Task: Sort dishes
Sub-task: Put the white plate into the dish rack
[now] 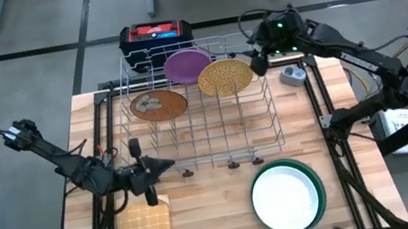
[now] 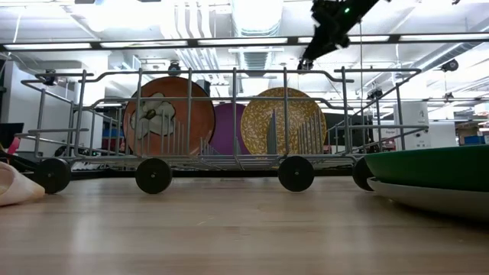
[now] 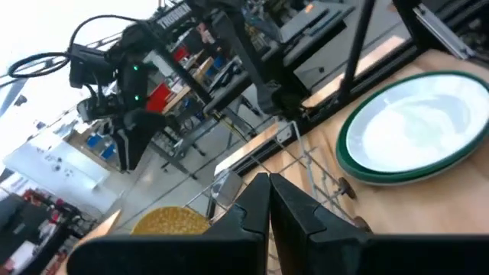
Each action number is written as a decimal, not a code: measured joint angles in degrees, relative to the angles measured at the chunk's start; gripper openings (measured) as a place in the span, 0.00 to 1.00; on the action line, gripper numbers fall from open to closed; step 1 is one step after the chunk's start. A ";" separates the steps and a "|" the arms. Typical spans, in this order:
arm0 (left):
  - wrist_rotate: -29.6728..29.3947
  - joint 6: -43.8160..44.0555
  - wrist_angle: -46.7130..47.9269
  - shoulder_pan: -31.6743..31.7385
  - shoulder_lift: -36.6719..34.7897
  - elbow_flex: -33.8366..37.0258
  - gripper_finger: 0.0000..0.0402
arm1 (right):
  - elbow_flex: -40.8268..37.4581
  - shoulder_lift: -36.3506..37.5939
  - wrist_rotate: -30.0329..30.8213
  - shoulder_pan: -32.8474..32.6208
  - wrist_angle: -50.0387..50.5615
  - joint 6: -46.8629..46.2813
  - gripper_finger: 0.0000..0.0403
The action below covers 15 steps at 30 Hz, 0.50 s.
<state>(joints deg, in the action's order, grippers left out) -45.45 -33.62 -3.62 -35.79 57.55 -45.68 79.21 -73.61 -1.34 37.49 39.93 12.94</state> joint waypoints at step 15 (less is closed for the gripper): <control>8.00 2.34 7.44 0.98 16.94 -12.30 0.00 | -16.47 22.83 -0.17 -19.13 7.71 -22.29 0.35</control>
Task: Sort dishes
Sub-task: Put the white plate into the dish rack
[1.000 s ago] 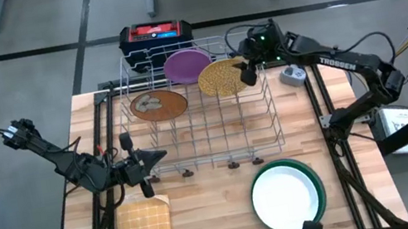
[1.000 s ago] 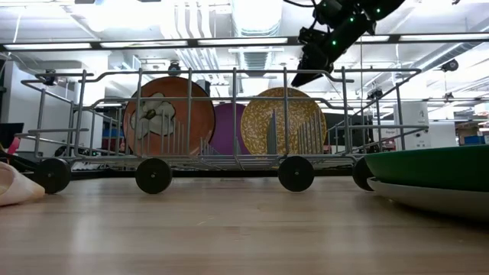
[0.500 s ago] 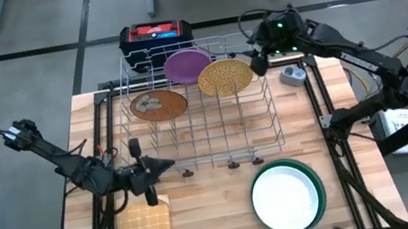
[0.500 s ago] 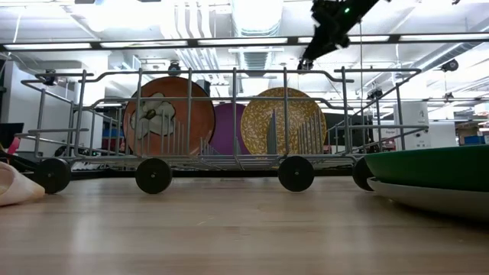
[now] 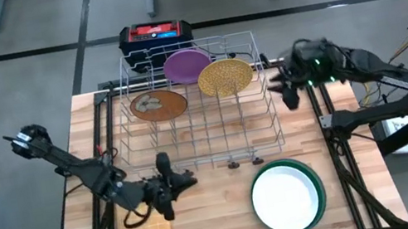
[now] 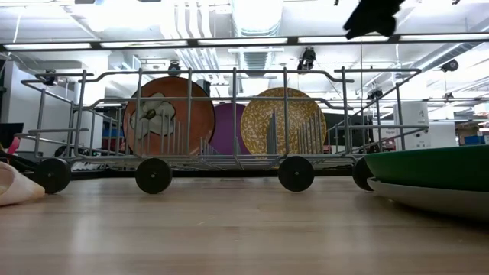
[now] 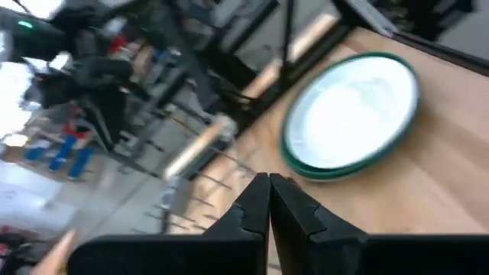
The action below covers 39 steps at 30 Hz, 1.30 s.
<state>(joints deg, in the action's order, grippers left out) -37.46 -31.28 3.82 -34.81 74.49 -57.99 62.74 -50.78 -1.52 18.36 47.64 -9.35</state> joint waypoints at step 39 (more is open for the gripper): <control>15.97 14.44 12.25 3.61 52.49 -45.76 0.00 | -19.32 -6.34 16.89 -66.70 3.15 -64.05 0.18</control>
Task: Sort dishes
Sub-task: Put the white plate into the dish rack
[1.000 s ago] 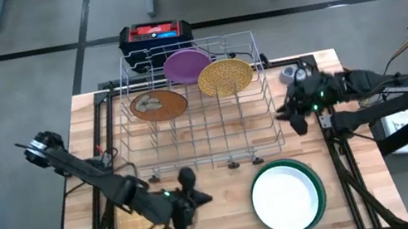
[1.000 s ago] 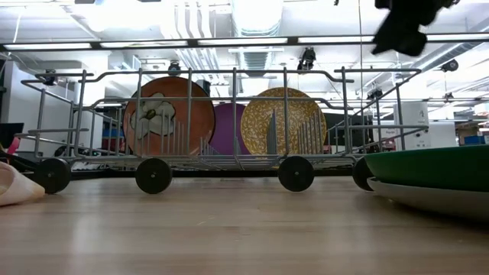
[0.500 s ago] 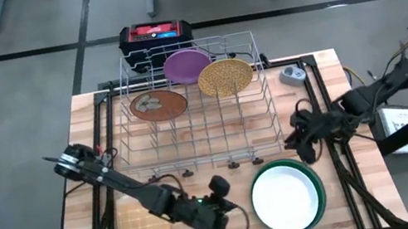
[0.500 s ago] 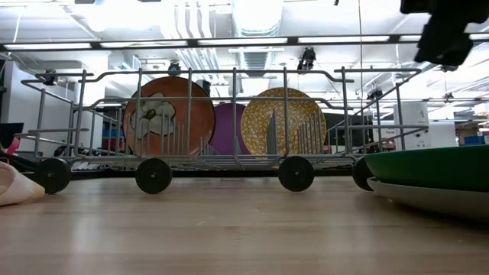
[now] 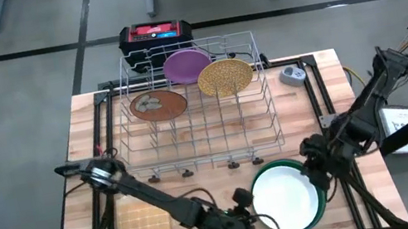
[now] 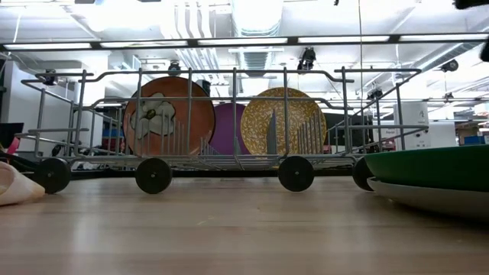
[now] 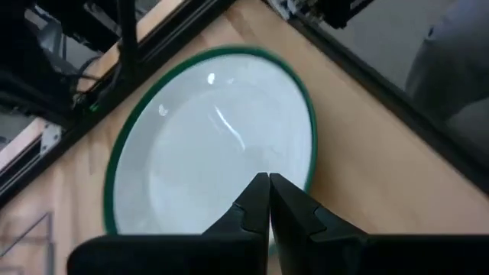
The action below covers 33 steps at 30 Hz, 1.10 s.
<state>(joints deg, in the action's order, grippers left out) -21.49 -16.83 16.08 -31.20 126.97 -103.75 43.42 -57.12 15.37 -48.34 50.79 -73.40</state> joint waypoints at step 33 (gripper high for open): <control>-3.99 23.09 11.21 1.53 19.88 -20.55 0.00 | -4.52 -17.49 -4.67 -3.93 -6.30 -4.49 0.69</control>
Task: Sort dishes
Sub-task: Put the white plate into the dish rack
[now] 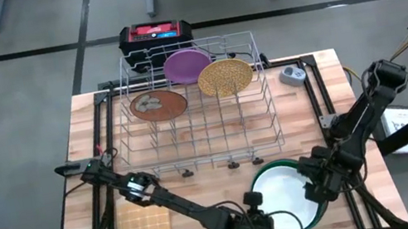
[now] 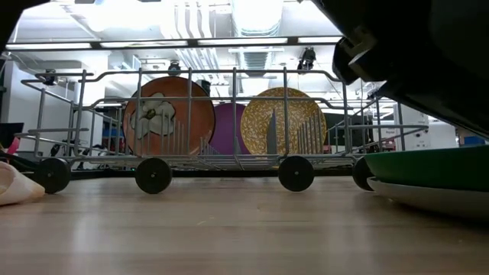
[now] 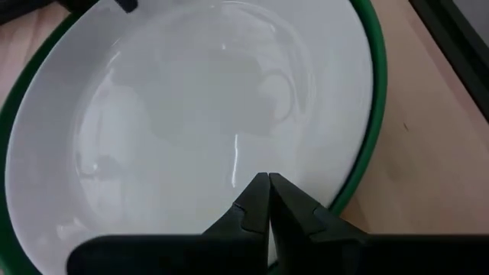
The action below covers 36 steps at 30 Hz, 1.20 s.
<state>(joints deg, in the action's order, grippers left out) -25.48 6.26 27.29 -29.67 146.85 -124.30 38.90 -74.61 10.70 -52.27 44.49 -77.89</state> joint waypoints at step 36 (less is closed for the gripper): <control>0.53 0.70 -5.48 2.11 0.19 3.72 0.00 | 5.48 9.95 4.90 0.02 16.01 -4.59 0.63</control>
<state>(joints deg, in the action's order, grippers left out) -24.95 6.96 21.80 -27.56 147.04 -120.57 44.38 -64.66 15.61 -52.25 60.50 -82.48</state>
